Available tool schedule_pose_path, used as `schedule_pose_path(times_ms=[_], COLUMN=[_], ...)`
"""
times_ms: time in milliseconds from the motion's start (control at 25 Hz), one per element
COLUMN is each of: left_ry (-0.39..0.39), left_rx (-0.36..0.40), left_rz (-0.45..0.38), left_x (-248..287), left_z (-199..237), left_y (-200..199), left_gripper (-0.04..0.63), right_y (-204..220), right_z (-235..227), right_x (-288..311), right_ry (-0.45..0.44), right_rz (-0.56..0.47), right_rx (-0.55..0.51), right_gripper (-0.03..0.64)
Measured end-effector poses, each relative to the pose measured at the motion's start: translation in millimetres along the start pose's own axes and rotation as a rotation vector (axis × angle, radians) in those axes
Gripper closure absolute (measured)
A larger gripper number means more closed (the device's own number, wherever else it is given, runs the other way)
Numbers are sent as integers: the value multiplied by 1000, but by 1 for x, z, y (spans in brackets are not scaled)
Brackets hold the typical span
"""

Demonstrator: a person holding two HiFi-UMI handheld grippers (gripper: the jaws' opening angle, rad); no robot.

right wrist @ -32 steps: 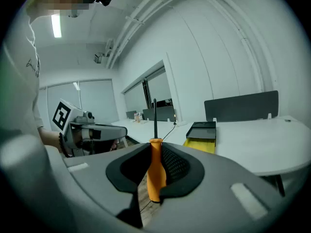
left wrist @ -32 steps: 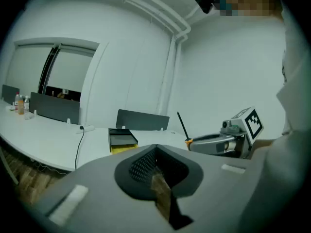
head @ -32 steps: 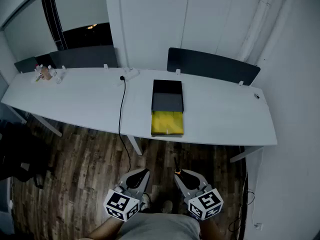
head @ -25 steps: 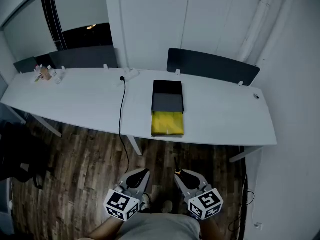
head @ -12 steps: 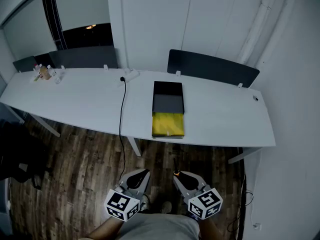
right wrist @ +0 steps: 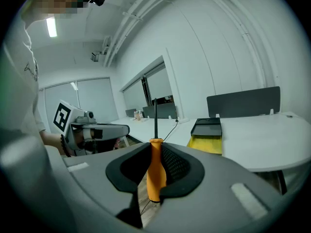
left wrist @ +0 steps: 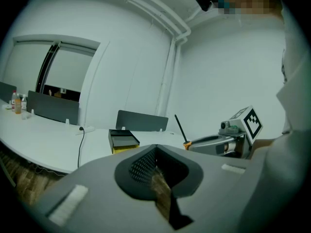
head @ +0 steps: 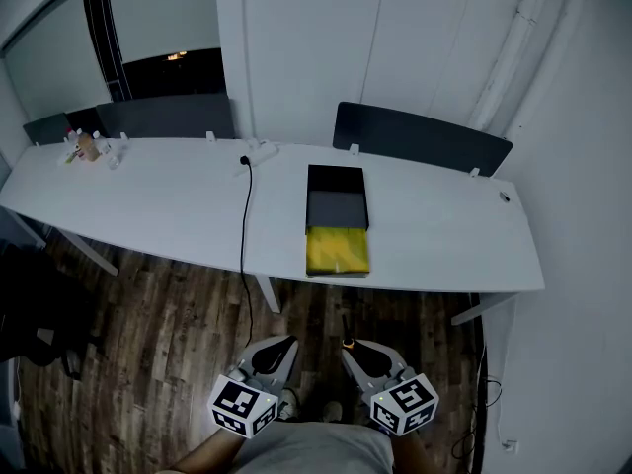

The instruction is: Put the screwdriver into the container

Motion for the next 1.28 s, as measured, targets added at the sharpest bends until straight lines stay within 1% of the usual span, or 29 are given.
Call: schedule_pose_path(times_ms=[440, 760, 1040, 1280], left_ry=[31, 53, 57, 41], left_rx=[6, 0, -2, -9], left_rz=[-17, -16, -14, -13], left_x=[-9, -12, -1, 24], left_z=[29, 39, 45, 54], left_y=[-7, -4, -5, -7], left_gripper=[594, 594, 594, 594], right_y=[-8, -9, -12, -18], right_z=[23, 27, 17, -6], right_x=[27, 33, 39, 55], right_ry=[29, 50, 48, 29], right_rz=[-13, -10, -3, 3], right_rx=[-11, -15, -17, -19], right_gripper=[532, 532, 532, 532])
Point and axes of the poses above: the fingertips, and each gripper's own axes: x forward along the fingers, z to its left, y out of its underside, the point moved 5 cm from there along -x, backward along the fingers, and after that the axes turned 4 degrees about -y, right-handed, at the moved point
